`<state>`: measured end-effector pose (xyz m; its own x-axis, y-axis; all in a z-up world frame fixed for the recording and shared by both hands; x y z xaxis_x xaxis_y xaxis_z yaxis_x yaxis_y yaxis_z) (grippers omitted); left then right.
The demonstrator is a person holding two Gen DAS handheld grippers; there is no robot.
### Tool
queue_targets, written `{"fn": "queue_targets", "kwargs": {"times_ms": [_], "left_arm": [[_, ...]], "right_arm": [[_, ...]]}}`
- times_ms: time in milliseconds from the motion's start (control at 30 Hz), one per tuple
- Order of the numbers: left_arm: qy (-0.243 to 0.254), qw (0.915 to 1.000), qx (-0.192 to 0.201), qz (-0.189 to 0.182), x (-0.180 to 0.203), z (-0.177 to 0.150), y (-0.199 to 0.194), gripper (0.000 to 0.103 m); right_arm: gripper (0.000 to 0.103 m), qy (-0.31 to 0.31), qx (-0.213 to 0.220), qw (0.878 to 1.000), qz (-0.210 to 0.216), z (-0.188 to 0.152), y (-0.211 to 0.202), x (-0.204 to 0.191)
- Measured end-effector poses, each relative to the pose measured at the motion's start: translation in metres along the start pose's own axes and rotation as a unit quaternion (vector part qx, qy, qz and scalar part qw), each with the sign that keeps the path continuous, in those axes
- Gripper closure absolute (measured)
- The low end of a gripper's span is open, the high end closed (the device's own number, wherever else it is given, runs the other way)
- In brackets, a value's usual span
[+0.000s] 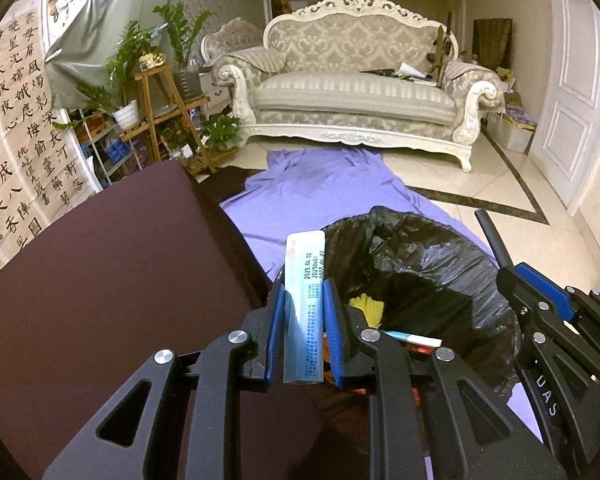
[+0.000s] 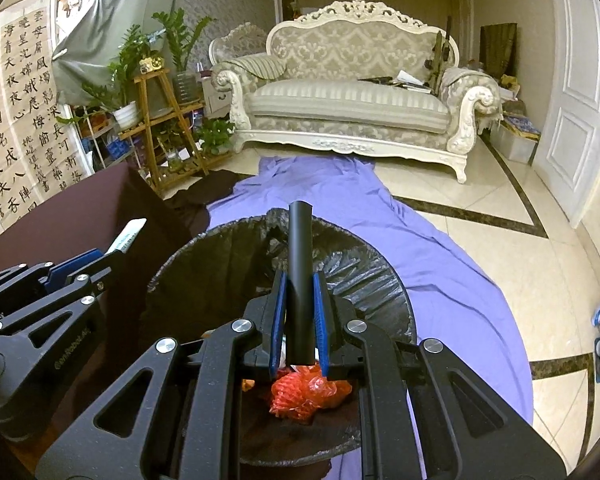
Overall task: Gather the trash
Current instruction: 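Open both grippers to drop the tube and rod into the bag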
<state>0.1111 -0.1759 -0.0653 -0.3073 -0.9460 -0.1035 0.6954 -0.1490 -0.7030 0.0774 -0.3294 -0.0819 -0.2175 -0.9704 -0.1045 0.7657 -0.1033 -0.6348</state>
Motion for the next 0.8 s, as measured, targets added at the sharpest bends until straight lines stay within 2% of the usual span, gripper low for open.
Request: {"fn": "queue_targets", "kwargs": {"times_ms": [67,100,133,167,267,367,433,600,700,800], "left_arm": [[0.000,0.9999,-0.012,-0.001,0.002,-0.001,0.005,0.078],[0.000,0.9999,-0.016,-0.003,0.001,0.001,0.007,0.072],[-0.002,0.9998,-0.018,-0.002,0.001,0.001,0.007,0.059],[-0.004,0.9999,-0.016,-0.001,0.000,0.002,0.007,0.050],[-0.008,0.9999,-0.009,-0.001,-0.003,0.003,0.004,0.041],[-0.010,0.9999,-0.007,-0.002,-0.005,0.003,0.002,0.033],[-0.012,0.9999,-0.003,-0.001,-0.005,0.004,0.001,0.030],[-0.012,0.9999,0.002,0.000,-0.007,0.004,-0.002,0.028],[-0.011,0.9999,0.007,0.003,-0.009,0.003,-0.007,0.027],[-0.011,0.9998,0.015,0.007,-0.010,0.001,-0.013,0.026]], "right_arm": [[0.086,0.004,-0.007,1.000,0.002,0.000,0.005,0.001],[0.079,0.007,-0.011,1.000,0.004,-0.001,0.007,0.002],[0.073,0.009,-0.011,1.000,0.002,-0.002,0.009,0.002],[0.072,0.009,-0.011,1.000,0.000,-0.002,0.009,0.003],[0.069,0.010,-0.013,1.000,-0.002,-0.003,0.010,0.003],[0.061,0.010,-0.009,1.000,-0.009,-0.003,0.007,0.005],[0.053,0.012,-0.005,1.000,-0.015,-0.003,0.003,0.006],[0.049,0.020,0.001,0.999,-0.025,-0.005,-0.007,0.011],[0.042,0.022,0.006,0.999,-0.032,-0.005,-0.015,0.014],[0.038,0.026,0.011,0.999,-0.037,-0.006,-0.023,0.017]]}}
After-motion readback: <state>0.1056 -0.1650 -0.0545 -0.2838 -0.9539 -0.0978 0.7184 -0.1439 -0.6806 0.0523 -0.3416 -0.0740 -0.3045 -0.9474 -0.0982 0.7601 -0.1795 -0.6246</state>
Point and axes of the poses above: each gripper's, at about its wrist camera, not at the fingertips, and y roughly the way its jaws point, x to its right, z to its top, the point moved 4 cm from there along y, roughly the way its jaws point, and after that the axes turned 3 degrees about z, right-handed, at the moved point
